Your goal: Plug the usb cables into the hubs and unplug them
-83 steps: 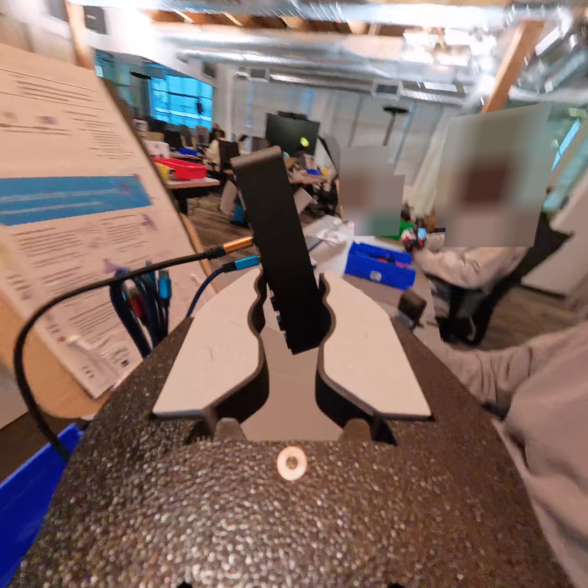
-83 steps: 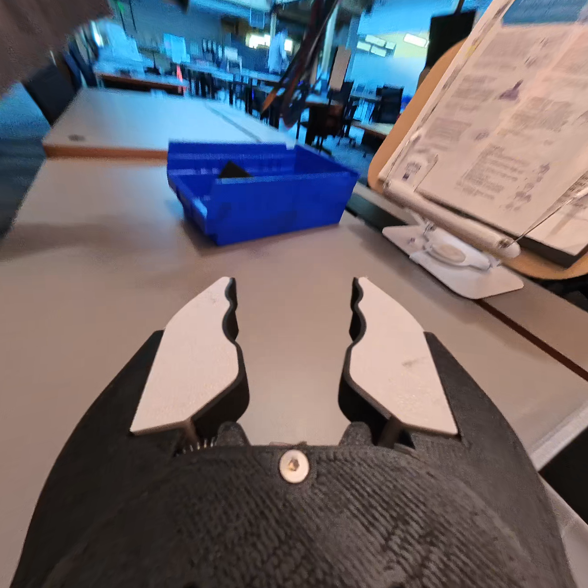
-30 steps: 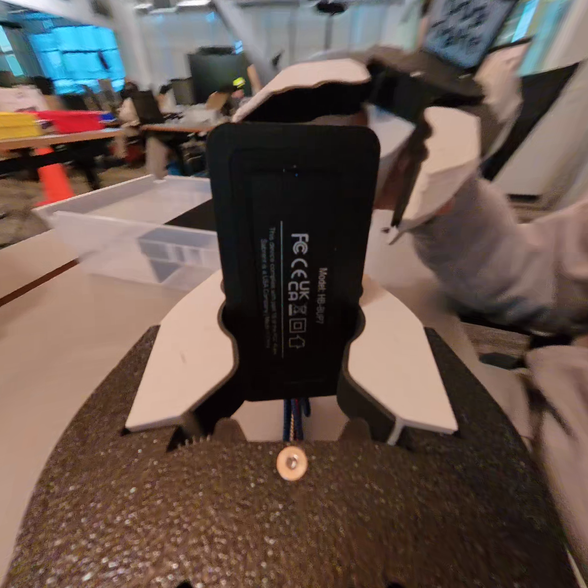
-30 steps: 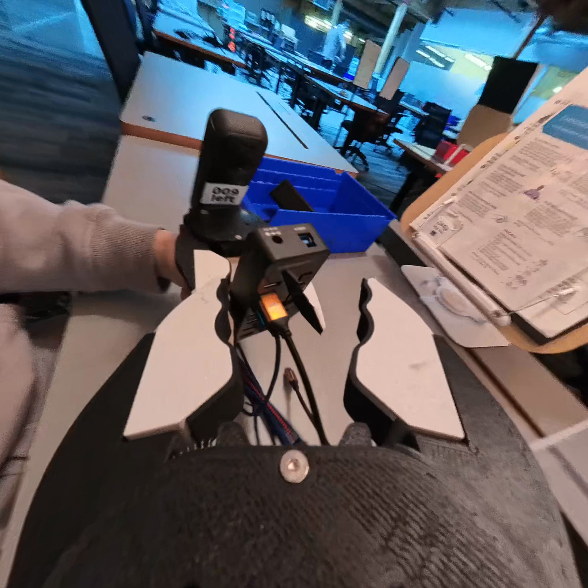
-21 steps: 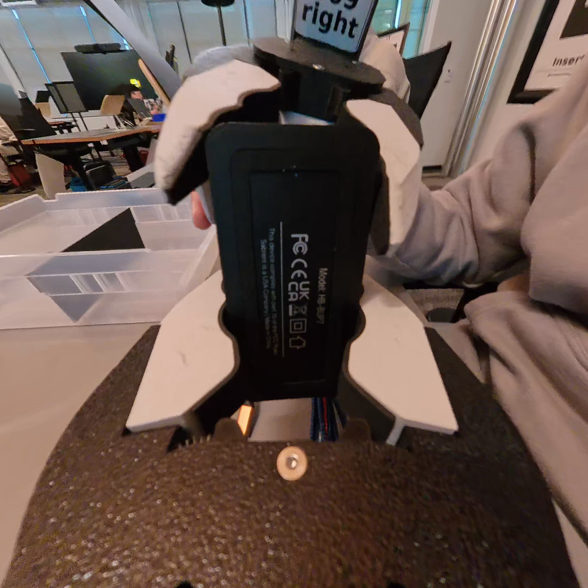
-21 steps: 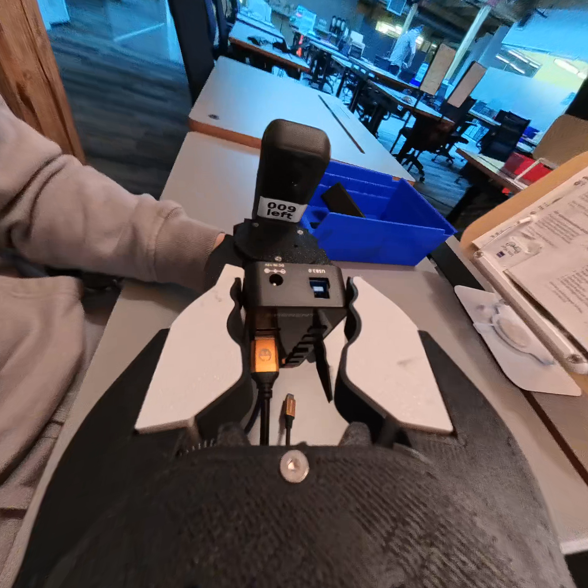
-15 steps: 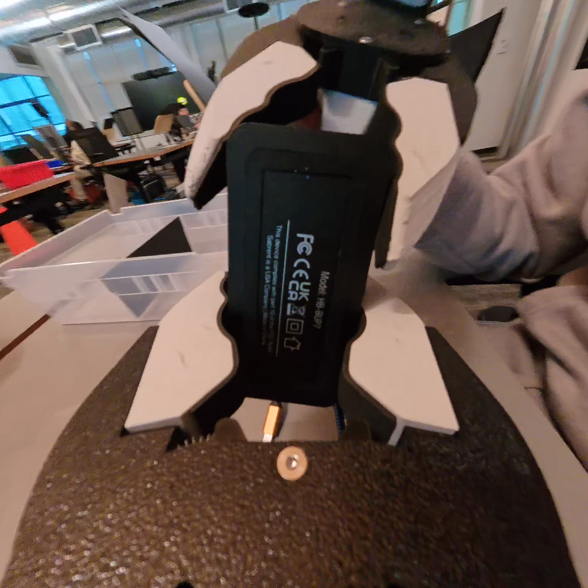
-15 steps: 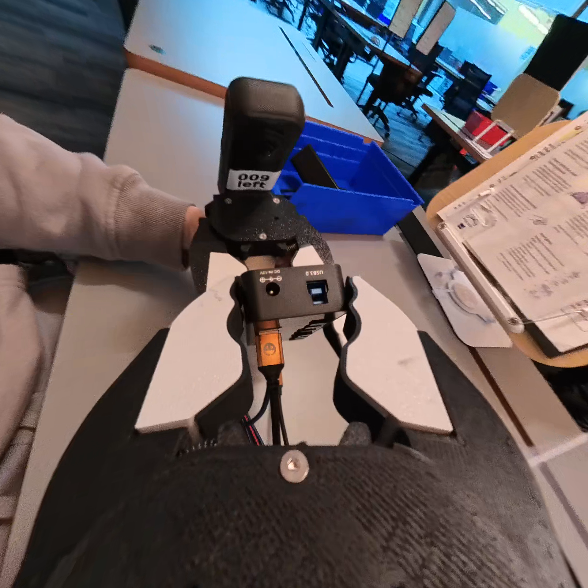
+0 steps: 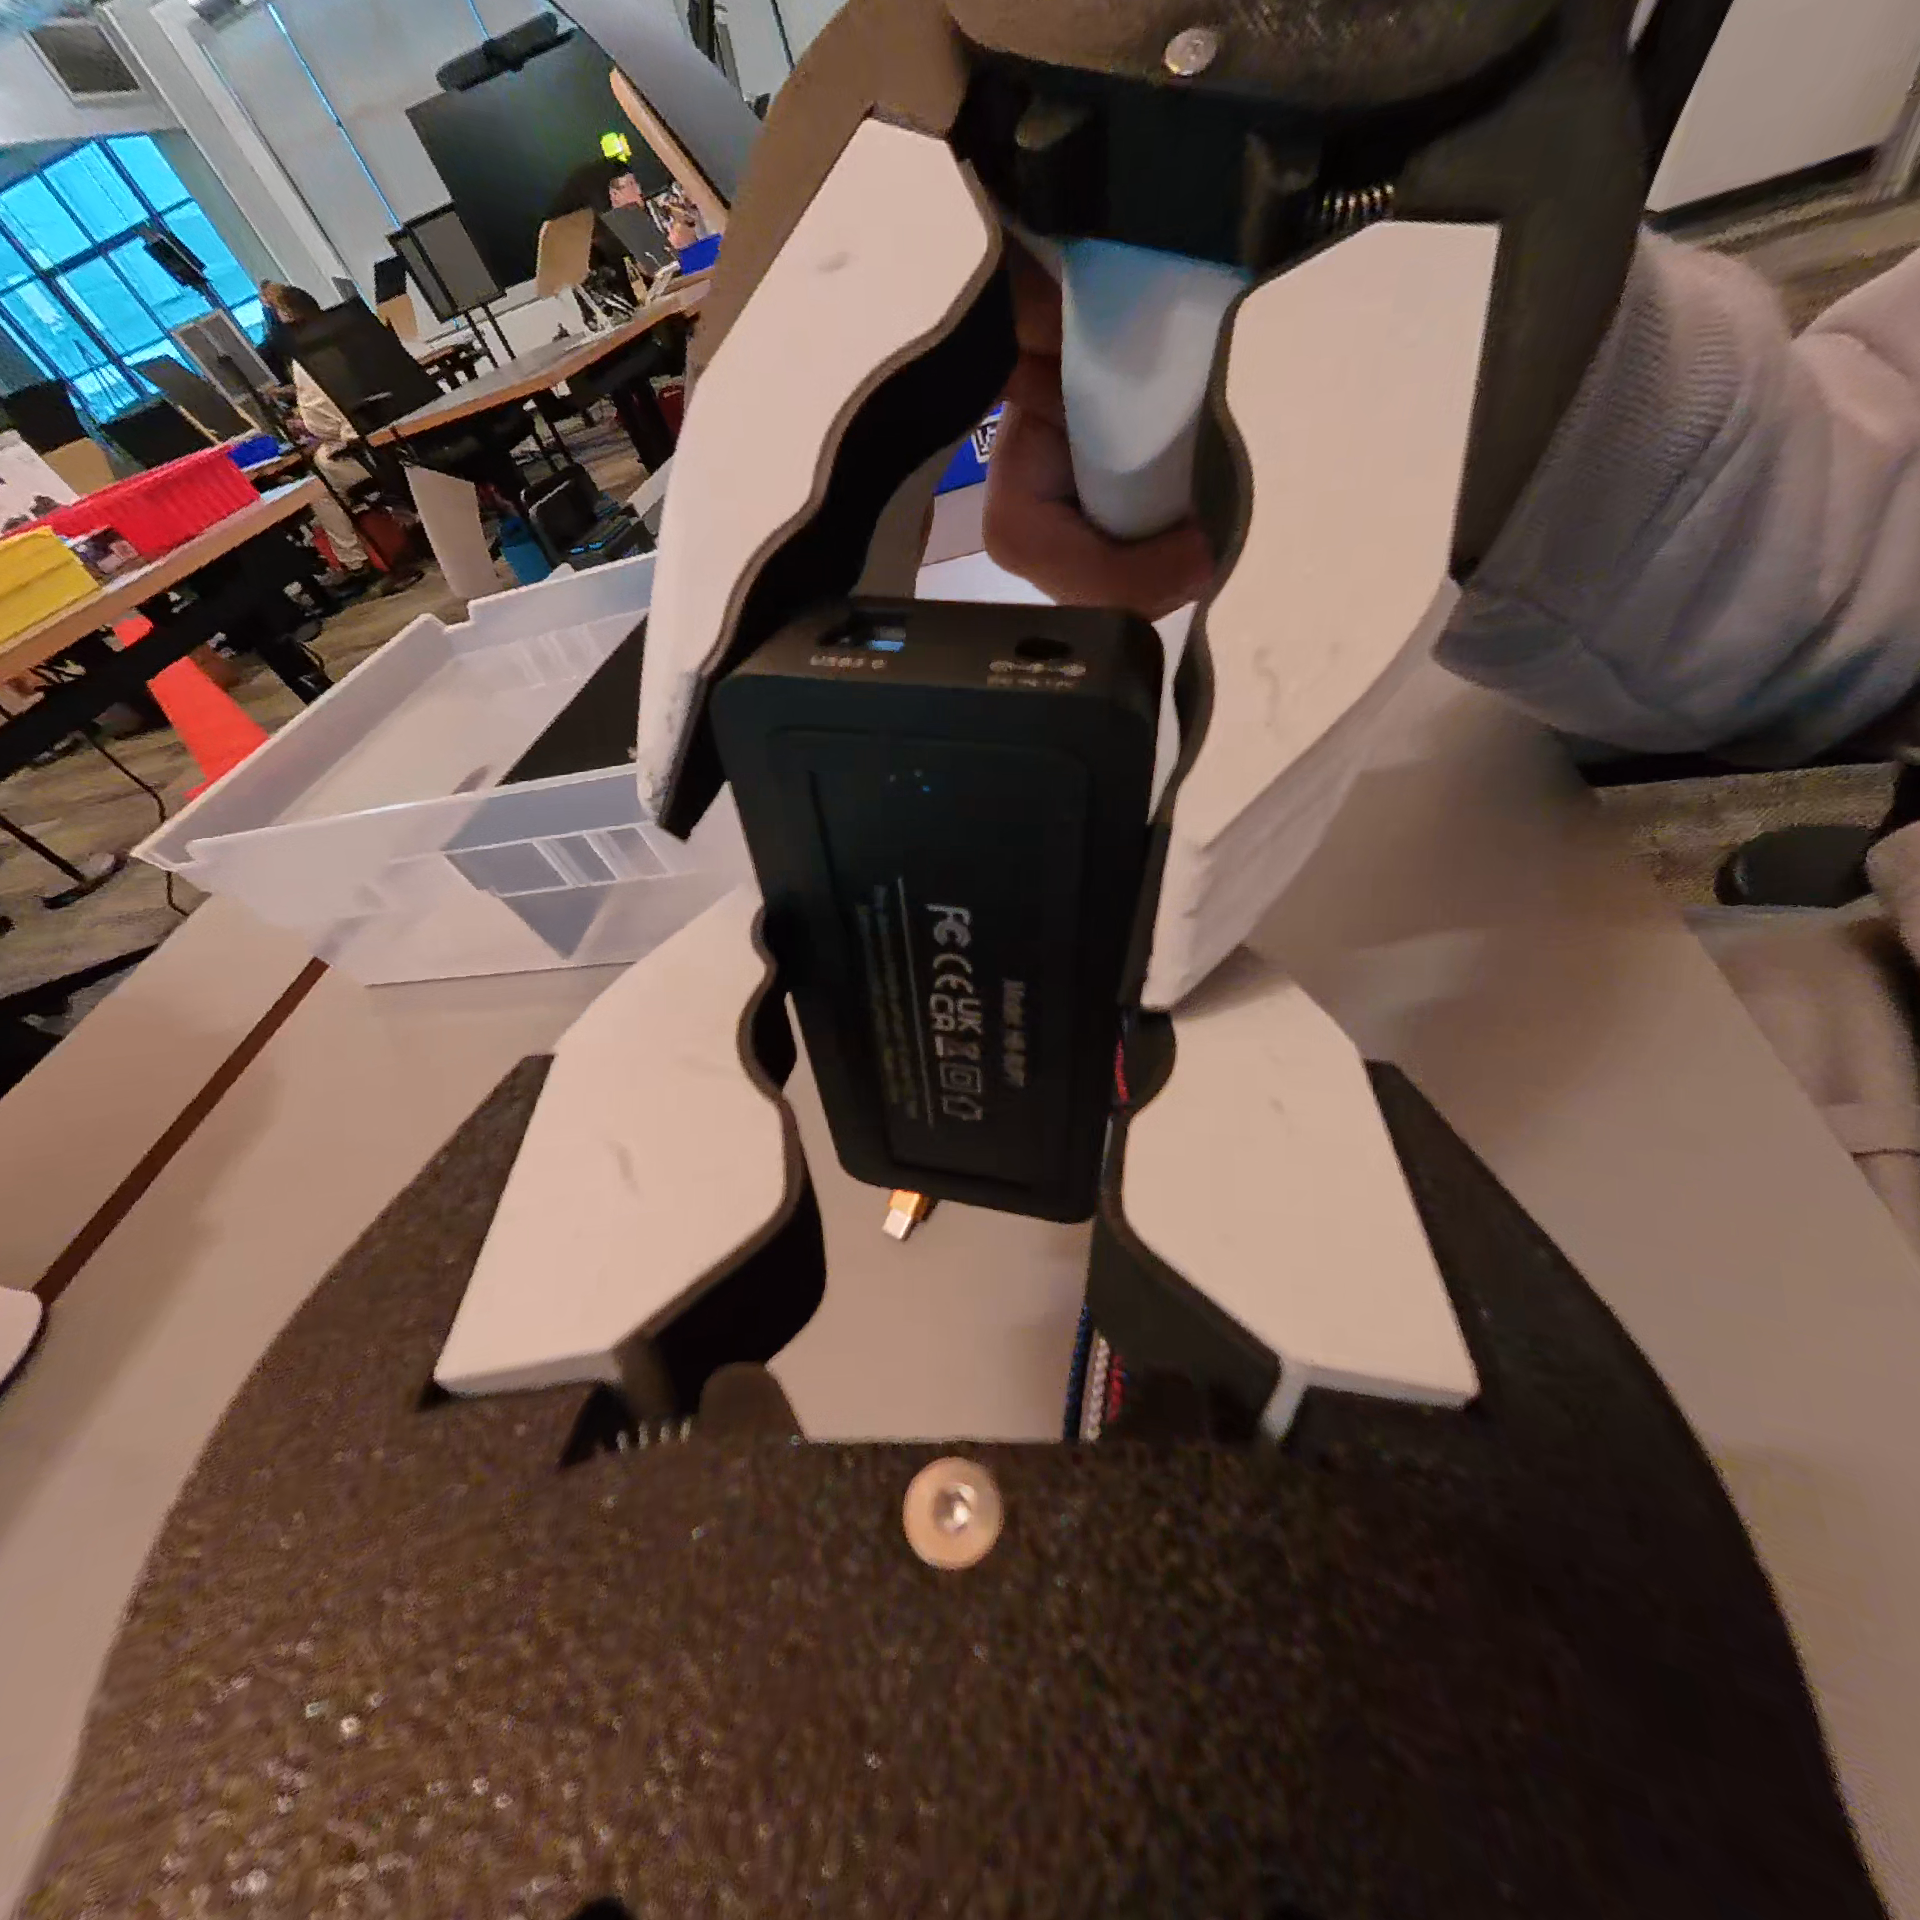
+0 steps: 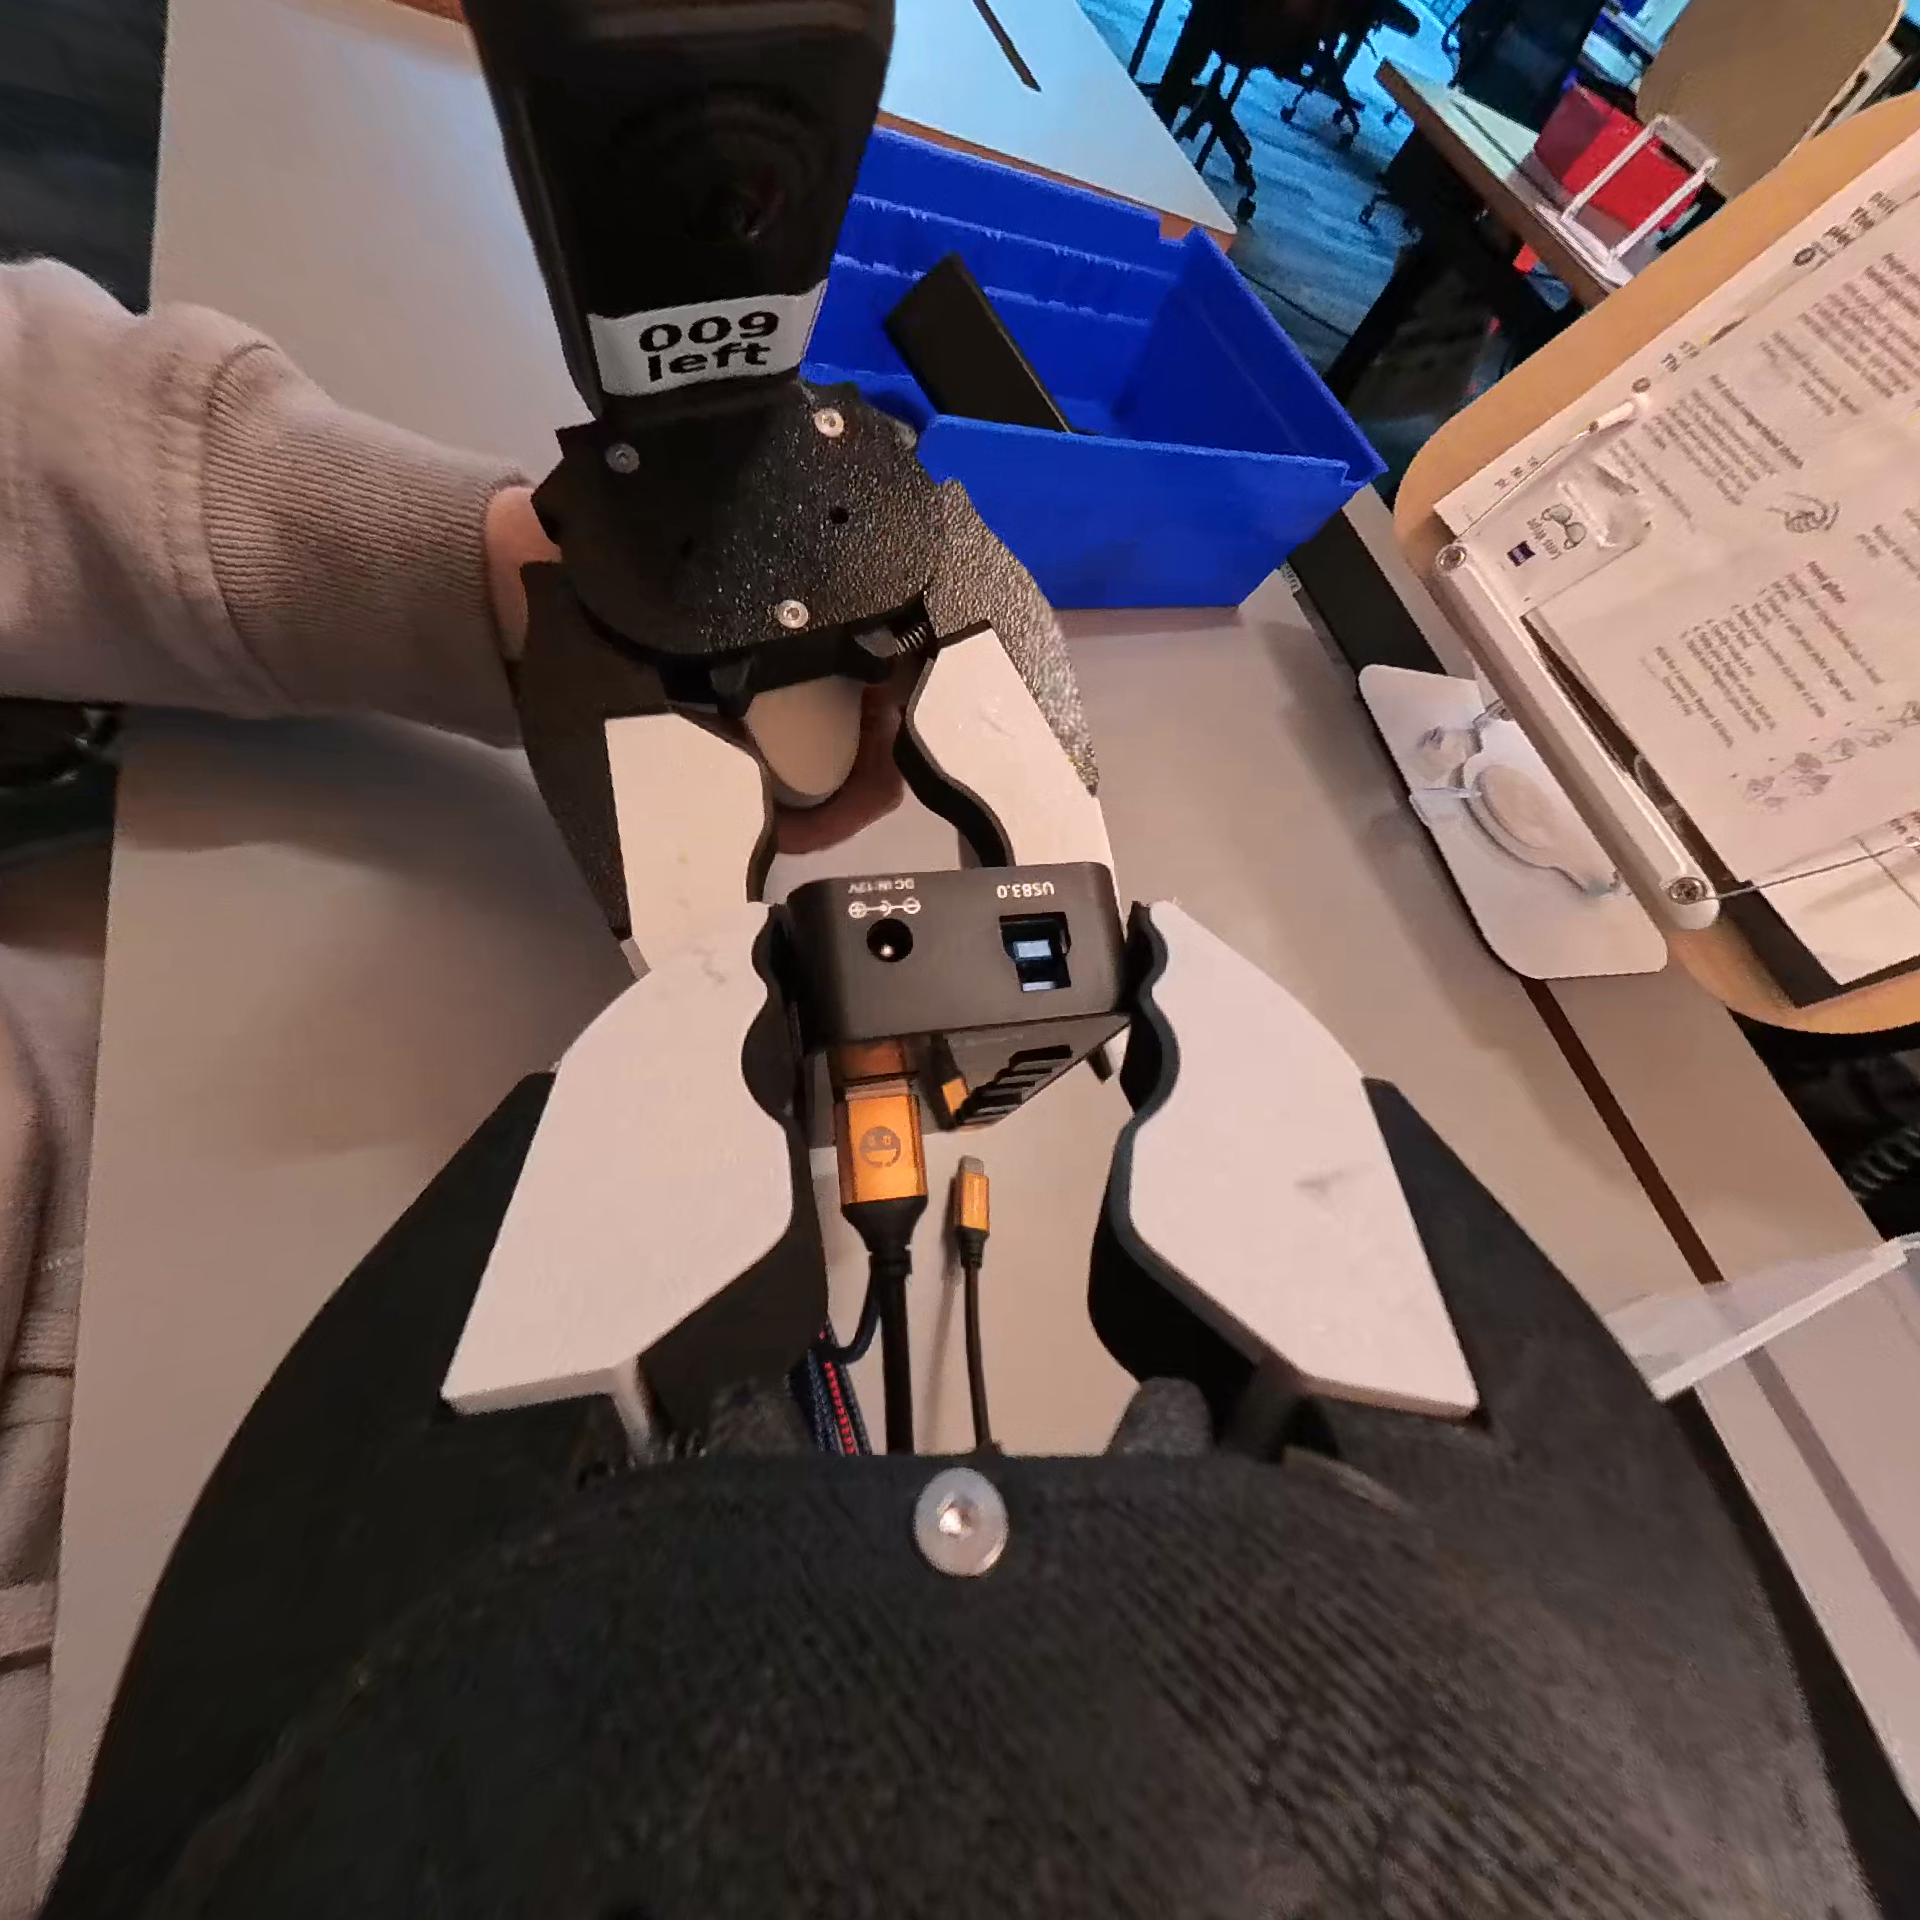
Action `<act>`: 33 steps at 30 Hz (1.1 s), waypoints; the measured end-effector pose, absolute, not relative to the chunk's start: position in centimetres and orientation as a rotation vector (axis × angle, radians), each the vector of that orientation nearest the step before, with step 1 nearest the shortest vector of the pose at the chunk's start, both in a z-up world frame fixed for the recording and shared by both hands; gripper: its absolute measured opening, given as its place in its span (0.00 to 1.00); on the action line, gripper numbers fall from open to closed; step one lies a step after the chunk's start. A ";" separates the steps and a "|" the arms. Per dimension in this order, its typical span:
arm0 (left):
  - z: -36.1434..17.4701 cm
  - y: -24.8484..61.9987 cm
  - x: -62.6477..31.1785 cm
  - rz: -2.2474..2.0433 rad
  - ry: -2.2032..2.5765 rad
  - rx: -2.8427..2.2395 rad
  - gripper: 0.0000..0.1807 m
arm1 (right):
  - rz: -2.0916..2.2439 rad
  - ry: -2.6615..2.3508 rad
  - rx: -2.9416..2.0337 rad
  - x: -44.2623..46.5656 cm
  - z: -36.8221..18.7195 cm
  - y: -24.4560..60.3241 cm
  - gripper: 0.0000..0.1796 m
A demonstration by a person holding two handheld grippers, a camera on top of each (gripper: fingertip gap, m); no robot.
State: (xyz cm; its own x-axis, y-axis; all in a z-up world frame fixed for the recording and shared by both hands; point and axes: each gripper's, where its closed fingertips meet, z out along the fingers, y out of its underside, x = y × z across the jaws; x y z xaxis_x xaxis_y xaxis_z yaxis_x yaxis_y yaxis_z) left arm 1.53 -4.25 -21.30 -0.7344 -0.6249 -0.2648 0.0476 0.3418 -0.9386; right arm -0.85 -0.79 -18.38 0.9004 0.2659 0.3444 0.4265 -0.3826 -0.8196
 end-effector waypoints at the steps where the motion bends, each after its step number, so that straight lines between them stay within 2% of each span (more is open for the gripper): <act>1: -21.3 -4.3 1.6 -1.452 1.999 -0.520 0.34 | -0.171 -0.502 -1.979 -0.8 -18.4 -0.7 0.35; 8: -21.2 -2.7 1.9 -1.700 1.851 -0.677 0.34 | -0.077 -0.482 -1.808 -0.3 -15.8 -1.9 0.35; 11: -21.0 -1.2 1.6 -1.803 1.762 -0.727 0.34 | -0.007 -0.488 -1.846 0.1 -16.5 -2.7 0.35; 13: -20.4 -0.4 1.2 -1.843 1.704 -0.722 0.34 | -0.031 -0.453 -1.858 1.1 -17.4 -2.1 0.32; 15: -19.9 0.2 0.7 -1.856 1.668 -0.707 0.34 | 0.019 -0.459 -1.840 0.8 -17.9 -1.5 0.24; 22: -19.9 1.0 -0.6 -1.774 1.674 -0.646 0.34 | 0.106 -0.534 -1.793 -1.8 -18.9 -0.1 0.11; 33: -19.2 1.1 -1.8 -1.769 1.640 -0.558 0.34 | 0.207 -0.450 -1.800 -4.0 -18.6 0.8 0.09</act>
